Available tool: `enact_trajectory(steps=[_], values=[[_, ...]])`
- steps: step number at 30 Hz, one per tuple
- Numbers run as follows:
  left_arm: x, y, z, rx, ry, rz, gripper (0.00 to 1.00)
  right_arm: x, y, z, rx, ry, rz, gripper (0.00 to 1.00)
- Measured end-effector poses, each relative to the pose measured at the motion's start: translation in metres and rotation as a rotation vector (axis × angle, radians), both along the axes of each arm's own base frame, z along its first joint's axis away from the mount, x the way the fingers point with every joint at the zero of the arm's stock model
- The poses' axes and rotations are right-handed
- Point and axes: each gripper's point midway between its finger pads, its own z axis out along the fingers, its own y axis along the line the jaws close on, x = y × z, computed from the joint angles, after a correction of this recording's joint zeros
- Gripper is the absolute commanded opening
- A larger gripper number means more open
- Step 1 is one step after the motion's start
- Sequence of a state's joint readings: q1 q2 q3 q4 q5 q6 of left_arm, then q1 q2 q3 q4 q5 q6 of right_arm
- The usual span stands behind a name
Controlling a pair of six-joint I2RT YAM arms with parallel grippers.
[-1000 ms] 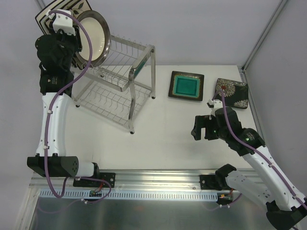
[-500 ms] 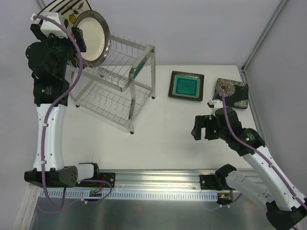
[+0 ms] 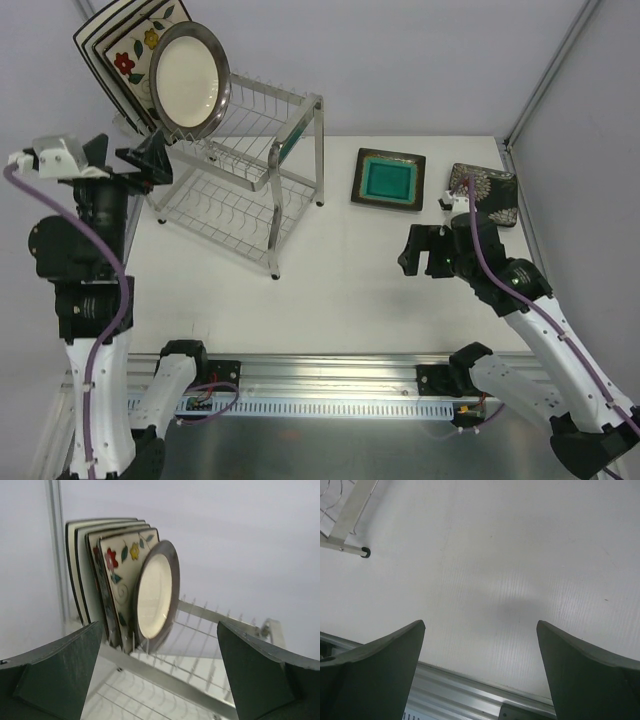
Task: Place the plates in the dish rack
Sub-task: Insert the plate into the dish rack, then grab a plate with the right arm
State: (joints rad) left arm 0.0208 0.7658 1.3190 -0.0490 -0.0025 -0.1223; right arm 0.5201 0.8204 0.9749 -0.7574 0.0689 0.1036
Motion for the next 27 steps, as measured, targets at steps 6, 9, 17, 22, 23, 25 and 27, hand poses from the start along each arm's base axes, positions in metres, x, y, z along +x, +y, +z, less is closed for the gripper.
enact_trajectory(steps=[6,9,17,22,23,25,27], values=[[-0.033,-0.011,-0.070,-0.118,0.086,-0.072,0.99,0.027,-0.003,0.007,0.081,-0.021,-0.137,1.00],[-0.039,-0.017,-0.122,-0.170,0.191,-0.102,0.99,0.046,-0.013,0.010,0.152,-0.030,-0.245,0.99],[-0.067,-0.025,-0.244,-0.283,0.424,-0.118,0.99,0.092,-0.040,-0.023,0.371,0.041,-0.505,0.95],[-0.077,-0.032,-0.273,-0.295,0.483,-0.147,0.99,0.117,-0.045,-0.048,0.473,0.097,-0.595,0.94],[-0.077,-0.033,-0.278,-0.297,0.494,-0.156,0.99,0.122,-0.045,-0.051,0.486,0.104,-0.607,0.94],[-0.076,-0.036,-0.291,-0.300,0.522,-0.167,0.99,0.134,-0.044,-0.058,0.513,0.113,-0.628,0.94],[-0.075,-0.040,-0.305,-0.301,0.559,-0.184,0.99,0.147,-0.043,-0.066,0.536,0.118,-0.646,0.93]])
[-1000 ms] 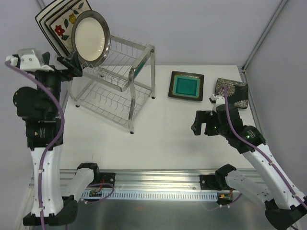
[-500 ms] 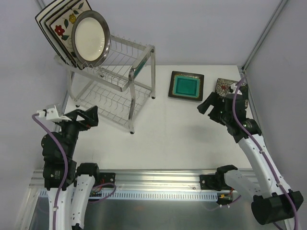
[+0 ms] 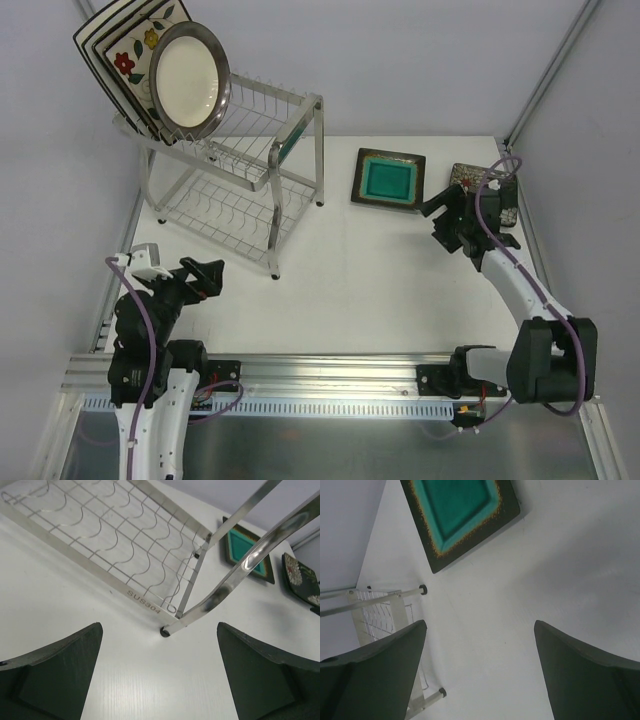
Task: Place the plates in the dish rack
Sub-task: Grab a plate with the right arm
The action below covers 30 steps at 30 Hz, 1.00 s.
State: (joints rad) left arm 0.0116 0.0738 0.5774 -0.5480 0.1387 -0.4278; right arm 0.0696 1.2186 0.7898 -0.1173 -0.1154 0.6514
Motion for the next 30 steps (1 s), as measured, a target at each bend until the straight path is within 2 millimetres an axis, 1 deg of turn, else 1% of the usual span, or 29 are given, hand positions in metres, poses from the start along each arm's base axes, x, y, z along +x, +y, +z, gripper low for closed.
enact_trajectory(steps=[4,6,8,11,14,18,19,21,24,26,30], values=[[0.001,-0.005,-0.027,-0.009,0.070,-0.031,0.99,0.023,-0.002,-0.018,0.036,0.008,-0.038,0.93],[0.000,-0.007,-0.035,-0.014,0.089,-0.041,0.99,0.034,-0.004,-0.031,0.051,0.024,-0.058,0.92],[-0.001,-0.008,-0.037,-0.014,0.094,-0.042,0.99,0.041,-0.006,-0.048,0.062,0.053,-0.075,0.92],[-0.002,-0.008,-0.035,-0.013,0.078,-0.041,0.99,0.053,-0.006,-0.069,0.072,0.090,-0.090,0.91],[-0.003,-0.008,-0.031,-0.012,0.056,-0.042,0.99,0.067,-0.006,-0.082,0.079,0.096,-0.099,0.89],[-0.004,-0.007,-0.031,-0.011,0.049,-0.039,0.99,0.087,-0.006,-0.093,0.087,0.086,-0.109,0.85],[-0.004,-0.007,-0.031,-0.011,0.049,-0.039,0.99,0.092,-0.006,-0.095,0.089,0.082,-0.113,0.82],[-0.004,-0.007,-0.031,-0.010,0.050,-0.038,0.99,0.101,-0.005,-0.099,0.098,0.073,-0.119,0.80],[-0.004,-0.006,-0.032,-0.010,0.051,-0.035,0.99,0.118,-0.005,-0.098,0.110,0.045,-0.124,0.77],[-0.003,-0.005,-0.032,-0.009,0.051,-0.029,0.99,0.128,-0.005,-0.099,0.113,0.025,-0.126,0.70],[-0.003,-0.004,-0.032,-0.007,0.051,-0.019,0.99,0.139,-0.005,-0.101,0.123,0.006,-0.136,0.66]])
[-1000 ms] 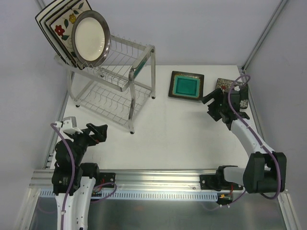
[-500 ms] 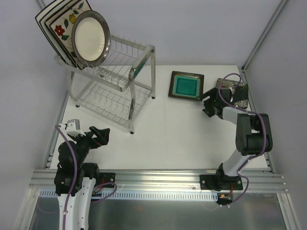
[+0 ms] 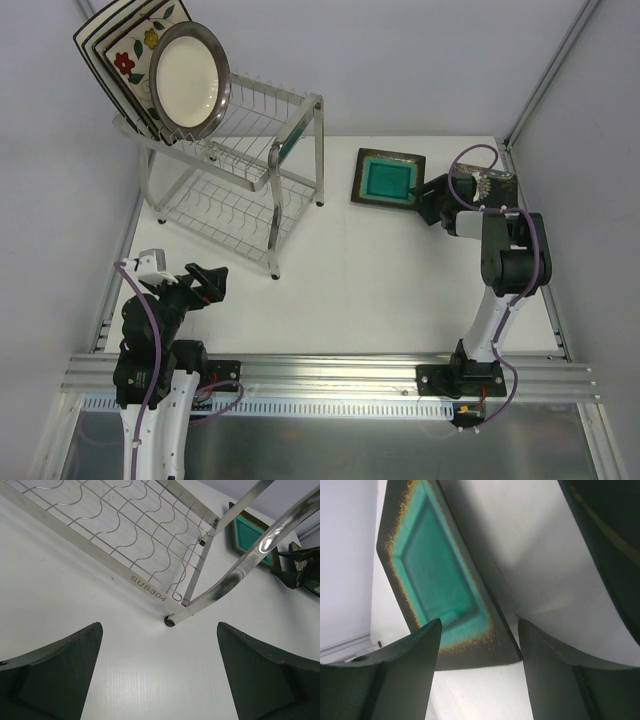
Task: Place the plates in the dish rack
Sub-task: Grab a plate with the right arm
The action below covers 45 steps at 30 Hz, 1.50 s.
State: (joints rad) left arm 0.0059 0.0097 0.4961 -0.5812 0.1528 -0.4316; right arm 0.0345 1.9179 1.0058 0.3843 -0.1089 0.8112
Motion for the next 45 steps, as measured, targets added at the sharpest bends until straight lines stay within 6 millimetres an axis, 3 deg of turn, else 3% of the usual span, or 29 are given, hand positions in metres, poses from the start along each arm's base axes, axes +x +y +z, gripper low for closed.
enact_trajectory(steps=[8,15,18,25,29,37,45], values=[[0.000,0.000,0.000,0.000,0.000,0.001,0.99,0.017,-0.001,-0.005,0.017,-0.031,-0.011,0.53],[0.000,0.000,0.000,0.000,0.000,0.001,0.99,0.024,-0.001,-0.015,0.013,-0.040,-0.003,0.21],[0.000,0.000,0.000,0.000,0.000,0.001,0.99,0.023,0.001,-0.015,0.009,-0.046,0.021,0.13],[0.000,0.000,0.000,0.000,0.000,0.000,0.99,0.017,0.001,-0.014,-0.008,-0.060,0.043,0.04],[0.000,0.000,0.000,0.000,0.000,-0.001,0.99,-0.007,0.001,-0.011,-0.012,-0.049,0.051,0.02],[0.000,-0.001,-0.001,-0.001,0.001,-0.008,0.99,-0.073,0.006,-0.007,-0.020,-0.020,0.090,0.04],[-0.001,-0.004,-0.001,-0.004,0.001,-0.024,0.99,-0.163,0.043,-0.019,-0.032,0.045,0.207,0.08]])
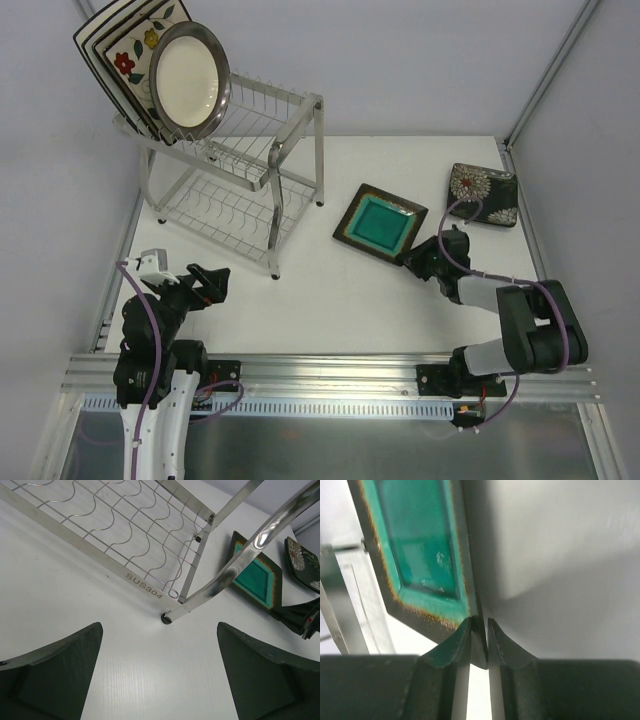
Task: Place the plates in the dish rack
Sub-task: Grab a plate with the right arm
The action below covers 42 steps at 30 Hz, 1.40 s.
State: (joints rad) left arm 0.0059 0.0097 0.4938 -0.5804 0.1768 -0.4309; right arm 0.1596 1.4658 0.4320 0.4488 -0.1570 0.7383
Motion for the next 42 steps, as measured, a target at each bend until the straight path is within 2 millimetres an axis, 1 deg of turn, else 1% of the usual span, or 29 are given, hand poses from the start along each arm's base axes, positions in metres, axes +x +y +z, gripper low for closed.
enact_trajectory(steps=[3,5,6,8,9,11,12,13,15,18,20,23,28,34,42], values=[[0.000,-0.001,0.000,-0.001,0.001,-0.003,0.99,-0.028,0.013,0.000,0.004,0.000,0.036,0.16],[0.000,-0.001,0.000,-0.001,0.001,-0.005,0.99,-0.043,0.018,-0.001,0.007,-0.004,0.048,0.20],[0.000,-0.001,0.000,-0.001,0.001,-0.006,0.99,-0.049,0.019,0.000,0.010,-0.007,0.049,0.27],[0.000,-0.001,-0.001,-0.001,0.001,-0.006,0.99,-0.059,0.018,-0.002,0.008,-0.001,0.052,0.36],[0.000,-0.001,-0.001,-0.001,0.002,-0.007,0.99,-0.064,0.018,-0.003,0.009,0.002,0.052,0.44],[0.000,-0.001,-0.001,-0.002,0.002,-0.007,0.99,-0.067,0.016,0.003,0.001,-0.014,0.053,0.51],[0.000,-0.001,-0.001,-0.002,0.001,-0.008,0.99,-0.068,0.014,0.004,-0.012,-0.017,0.054,0.56],[0.000,-0.002,0.000,-0.002,0.000,-0.009,0.99,-0.069,0.012,0.006,-0.015,-0.019,0.051,0.58],[0.000,-0.003,0.000,-0.003,-0.003,-0.015,0.99,-0.068,0.003,0.008,-0.035,-0.024,0.039,0.58],[0.000,-0.004,0.001,-0.005,-0.008,-0.025,0.99,-0.061,-0.019,0.008,-0.058,-0.013,-0.022,0.59],[0.000,-0.005,0.003,-0.006,-0.012,-0.028,0.99,-0.057,-0.030,0.008,-0.072,-0.004,-0.045,0.58],[0.000,-0.005,0.003,-0.007,-0.016,-0.031,0.99,-0.049,-0.036,0.008,-0.072,0.011,-0.040,0.58],[0.000,-0.006,0.004,-0.006,-0.017,-0.033,0.99,-0.031,-0.029,0.008,-0.043,0.018,0.012,0.58],[0.000,-0.007,0.004,-0.008,-0.018,-0.040,0.99,-0.010,-0.015,0.008,0.025,-0.015,0.066,0.56],[0.000,-0.008,0.004,-0.010,-0.019,-0.049,0.99,0.000,-0.002,0.007,0.103,-0.046,0.101,0.53]])
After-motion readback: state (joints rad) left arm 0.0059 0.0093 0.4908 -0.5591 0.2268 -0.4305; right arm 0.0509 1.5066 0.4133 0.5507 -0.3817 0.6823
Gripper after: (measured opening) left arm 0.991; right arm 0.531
